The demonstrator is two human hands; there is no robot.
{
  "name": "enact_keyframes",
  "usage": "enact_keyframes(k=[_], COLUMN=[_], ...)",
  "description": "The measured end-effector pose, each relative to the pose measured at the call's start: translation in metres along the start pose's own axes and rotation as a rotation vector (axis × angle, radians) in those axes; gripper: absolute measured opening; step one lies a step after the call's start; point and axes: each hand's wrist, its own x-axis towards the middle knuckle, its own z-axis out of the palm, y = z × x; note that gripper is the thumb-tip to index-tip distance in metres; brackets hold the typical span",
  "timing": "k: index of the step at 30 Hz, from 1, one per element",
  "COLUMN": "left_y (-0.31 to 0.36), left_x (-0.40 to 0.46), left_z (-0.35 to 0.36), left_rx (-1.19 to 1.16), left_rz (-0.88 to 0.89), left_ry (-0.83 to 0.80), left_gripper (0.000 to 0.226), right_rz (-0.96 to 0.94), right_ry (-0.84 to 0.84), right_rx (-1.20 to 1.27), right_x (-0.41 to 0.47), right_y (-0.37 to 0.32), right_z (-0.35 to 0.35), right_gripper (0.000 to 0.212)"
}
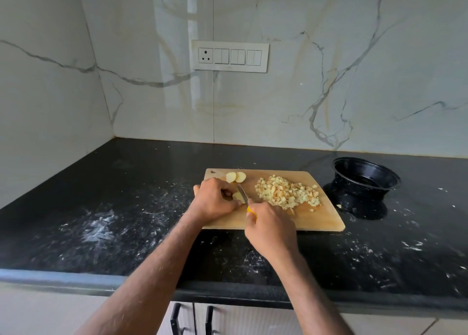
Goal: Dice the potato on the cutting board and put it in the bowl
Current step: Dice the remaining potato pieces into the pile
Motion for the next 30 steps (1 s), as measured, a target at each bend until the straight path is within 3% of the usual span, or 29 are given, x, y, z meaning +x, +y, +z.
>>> enact_keyframes(k=[4, 10, 14, 18, 22, 30], left_y=[0.0, 0.005, 0.01, 0.009, 0.007, 0.003], left_x=[0.003, 0.0, -0.005, -0.006, -0.006, -0.001], left_z=[0.004, -0.001, -0.005, -0.01, -0.009, -0.006], left_rx=[0.025, -0.006, -0.035, -0.066, -0.057, -0.042], left_rz=[-0.01, -0.019, -0.002, 0.006, -0.007, -0.004], left_ry=[0.019, -0.014, -0.041, -0.064, -0.016, -0.009], left_gripper=[0.024, 0.012, 0.018, 0.026, 0.008, 0.008], right_rz=[-0.021, -0.038, -0.031, -0.005, -0.003, -0.028], right_ry=[-0.006, -0.123, -0.155, -0.126, -0.065, -0.008], right_rx=[-0.032, -0.021, -0.001, 0.061, 0.022, -0.075], right_x=[-0.001, -0.025, -0.03, -0.02, -0.003, 0.004], right_y=[0.002, 0.011, 0.024, 0.024, 0.008, -0.004], right_z=[0.005, -0.012, -0.042, -0.046, -0.024, 0.007], right_gripper=[0.027, 0.028, 0.03, 0.028, 0.027, 0.027])
